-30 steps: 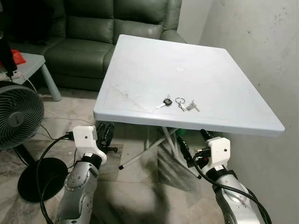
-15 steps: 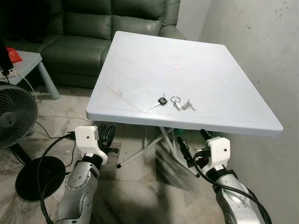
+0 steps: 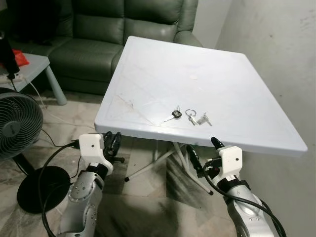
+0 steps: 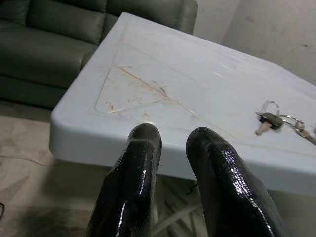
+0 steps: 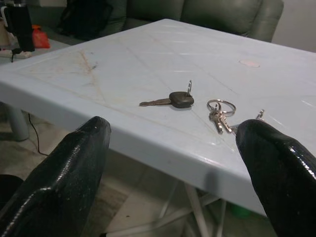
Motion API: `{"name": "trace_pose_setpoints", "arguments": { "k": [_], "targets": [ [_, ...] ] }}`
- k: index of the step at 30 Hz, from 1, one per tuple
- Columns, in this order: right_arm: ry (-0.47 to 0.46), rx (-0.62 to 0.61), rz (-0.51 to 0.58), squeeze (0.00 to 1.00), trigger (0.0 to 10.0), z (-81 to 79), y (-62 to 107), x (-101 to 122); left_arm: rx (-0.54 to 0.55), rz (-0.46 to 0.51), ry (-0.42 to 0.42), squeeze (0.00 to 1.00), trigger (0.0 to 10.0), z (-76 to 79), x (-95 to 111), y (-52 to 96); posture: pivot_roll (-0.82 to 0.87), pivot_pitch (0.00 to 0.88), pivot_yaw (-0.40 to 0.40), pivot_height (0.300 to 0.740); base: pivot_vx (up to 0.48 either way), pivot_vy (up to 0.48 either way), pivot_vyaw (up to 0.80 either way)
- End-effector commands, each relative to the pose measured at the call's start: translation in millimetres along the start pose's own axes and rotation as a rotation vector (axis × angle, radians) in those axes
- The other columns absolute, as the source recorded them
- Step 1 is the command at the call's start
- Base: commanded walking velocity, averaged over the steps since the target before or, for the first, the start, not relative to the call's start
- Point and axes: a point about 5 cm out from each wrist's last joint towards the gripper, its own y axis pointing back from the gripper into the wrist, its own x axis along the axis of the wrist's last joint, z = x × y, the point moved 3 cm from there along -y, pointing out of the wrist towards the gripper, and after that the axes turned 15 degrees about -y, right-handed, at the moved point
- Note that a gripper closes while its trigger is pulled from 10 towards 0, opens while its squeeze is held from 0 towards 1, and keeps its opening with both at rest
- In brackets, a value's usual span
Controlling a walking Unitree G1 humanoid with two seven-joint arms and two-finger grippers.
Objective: Hang keys on a hook
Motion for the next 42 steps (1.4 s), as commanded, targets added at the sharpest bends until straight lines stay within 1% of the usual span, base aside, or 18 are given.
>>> {"name": "trace_pose_setpoints", "arguments": {
  "k": [1,26,27,28,33,34,39,41,42],
  "targets": [
    [0.012,-0.008,0.000,0.00,10.0,3.0,1.4,1.4,-0.018,0.001,-0.003,0.00,10.0,4.7,1.8,-1.4,0.00,0.013,-0.096,0.740,0.371,0.000,0.00],
    [0.017,-0.001,-0.006,0.00,10.0,3.3,-0.3,1.3,-0.013,-0.003,-0.004,0.00,10.0,5.5,2.0,-3.5,0.00,0.017,-0.098,0.740,0.368,0.000,0.00],
    [0.019,-0.002,-0.005,0.00,10.0,3.3,-0.6,1.5,-0.009,0.008,-0.013,0.00,10.0,6.3,3.5,-3.2,0.00,0.017,-0.098,0.740,0.000,0.000,0.00],
    [0.021,-0.003,-0.005,0.00,10.0,3.2,-0.8,1.7,-0.016,0.025,0.001,0.00,10.0,8.0,5.5,-2.3,0.00,0.017,-0.098,0.740,0.000,0.000,0.00],
    [0.025,-0.009,-0.007,0.00,10.0,4.1,-1.4,2.1,-0.021,0.034,0.006,0.00,10.0,9.6,7.1,-1.7,-0.01,0.019,-0.099,0.740,0.000,0.000,0.00],
    [0.033,0.000,-0.023,0.00,10.0,3.1,-2.4,1.4,-0.026,0.043,0.001,0.00,10.0,10.6,8.1,-1.0,-0.01,0.023,-0.099,0.740,0.000,0.000,0.00],
    [0.068,0.041,-0.038,0.00,10.0,-1.4,-6.8,2.5,-0.039,0.054,-0.003,0.00,10.0,14.3,8.5,1.4,-0.01,0.036,-0.103,0.740,0.000,0.000,0.00],
    [0.082,0.064,-0.055,0.00,10.0,-3.9,-10.6,2.9,-0.069,0.071,-0.007,0.00,10.0,19.7,9.9,4.0,0.00,0.049,-0.107,0.740,0.000,0.000,0.00],
    [0.082,0.064,-0.055,0.00,10.0,-3.9,-10.6,2.9,-0.069,0.071,-0.007,0.00,10.0,19.7,9.9,4.0,0.00,0.049,-0.107,0.740,0.000,0.000,0.00]
  ]
}}
